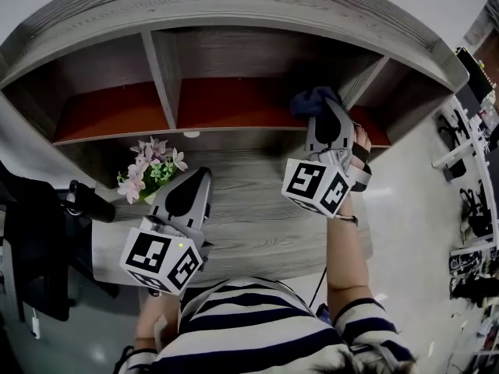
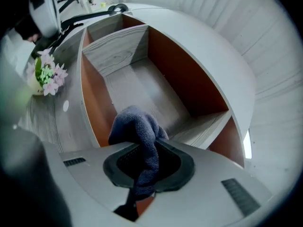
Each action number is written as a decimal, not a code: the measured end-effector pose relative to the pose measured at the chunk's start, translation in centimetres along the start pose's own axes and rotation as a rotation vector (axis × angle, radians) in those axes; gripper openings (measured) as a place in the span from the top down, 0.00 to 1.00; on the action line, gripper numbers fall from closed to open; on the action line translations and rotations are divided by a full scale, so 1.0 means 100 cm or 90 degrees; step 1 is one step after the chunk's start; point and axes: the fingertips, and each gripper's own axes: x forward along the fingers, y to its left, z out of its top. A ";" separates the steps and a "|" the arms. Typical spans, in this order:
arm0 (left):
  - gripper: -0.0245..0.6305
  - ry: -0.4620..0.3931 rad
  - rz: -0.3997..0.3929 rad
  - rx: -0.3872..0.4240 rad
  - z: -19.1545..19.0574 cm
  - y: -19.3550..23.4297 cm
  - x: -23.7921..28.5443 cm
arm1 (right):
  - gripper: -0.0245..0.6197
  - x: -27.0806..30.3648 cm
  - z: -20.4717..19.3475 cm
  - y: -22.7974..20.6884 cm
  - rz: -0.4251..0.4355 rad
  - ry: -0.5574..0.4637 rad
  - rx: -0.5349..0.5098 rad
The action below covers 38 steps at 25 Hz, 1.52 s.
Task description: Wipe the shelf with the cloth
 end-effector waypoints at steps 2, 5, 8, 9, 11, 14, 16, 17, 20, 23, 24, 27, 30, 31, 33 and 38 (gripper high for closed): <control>0.94 0.001 0.003 0.000 -0.001 0.001 -0.001 | 0.87 -0.006 0.003 -0.003 0.007 -0.015 0.059; 0.94 0.002 0.008 -0.001 -0.002 0.002 -0.002 | 0.87 -0.016 0.009 -0.011 0.010 -0.043 0.139; 0.94 0.002 0.011 -0.004 -0.002 0.003 -0.002 | 0.87 -0.027 0.017 -0.018 0.020 -0.072 0.208; 0.94 0.002 0.011 -0.004 -0.002 0.003 -0.002 | 0.87 -0.031 0.018 -0.019 0.025 -0.080 0.233; 0.94 0.001 0.010 -0.005 -0.003 0.003 -0.001 | 0.87 -0.038 0.020 -0.022 0.033 -0.096 0.283; 0.94 -0.001 0.010 -0.003 -0.001 0.002 0.000 | 0.87 -0.051 0.024 -0.027 0.034 -0.133 0.344; 0.94 -0.003 0.011 -0.001 0.000 0.002 0.000 | 0.87 -0.062 0.022 -0.025 0.051 -0.141 0.360; 0.94 -0.005 0.012 -0.001 0.000 0.002 0.000 | 0.87 -0.067 0.020 -0.024 0.063 -0.145 0.372; 0.94 -0.008 0.017 -0.004 0.001 0.004 -0.001 | 0.87 -0.082 0.018 -0.021 0.097 -0.159 0.439; 0.94 -0.010 0.020 -0.006 0.001 0.005 -0.001 | 0.87 -0.093 0.016 -0.017 0.128 -0.160 0.491; 0.94 -0.010 0.020 -0.006 0.001 0.005 -0.001 | 0.87 -0.096 0.014 -0.015 0.136 -0.159 0.503; 0.94 -0.009 0.019 -0.006 0.000 0.004 0.000 | 0.87 -0.103 0.010 -0.011 0.146 -0.152 0.522; 0.94 -0.006 0.022 -0.009 -0.003 0.006 0.000 | 0.87 -0.109 0.007 -0.007 0.154 -0.151 0.539; 0.94 -0.005 0.024 -0.011 -0.004 0.006 0.000 | 0.87 -0.111 0.006 -0.005 0.160 -0.151 0.547; 0.94 -0.003 0.027 -0.015 -0.006 0.007 -0.001 | 0.87 -0.117 0.004 0.001 0.175 -0.146 0.559; 0.94 0.004 0.033 -0.026 -0.013 0.010 -0.002 | 0.87 -0.121 -0.003 0.025 0.219 -0.118 0.578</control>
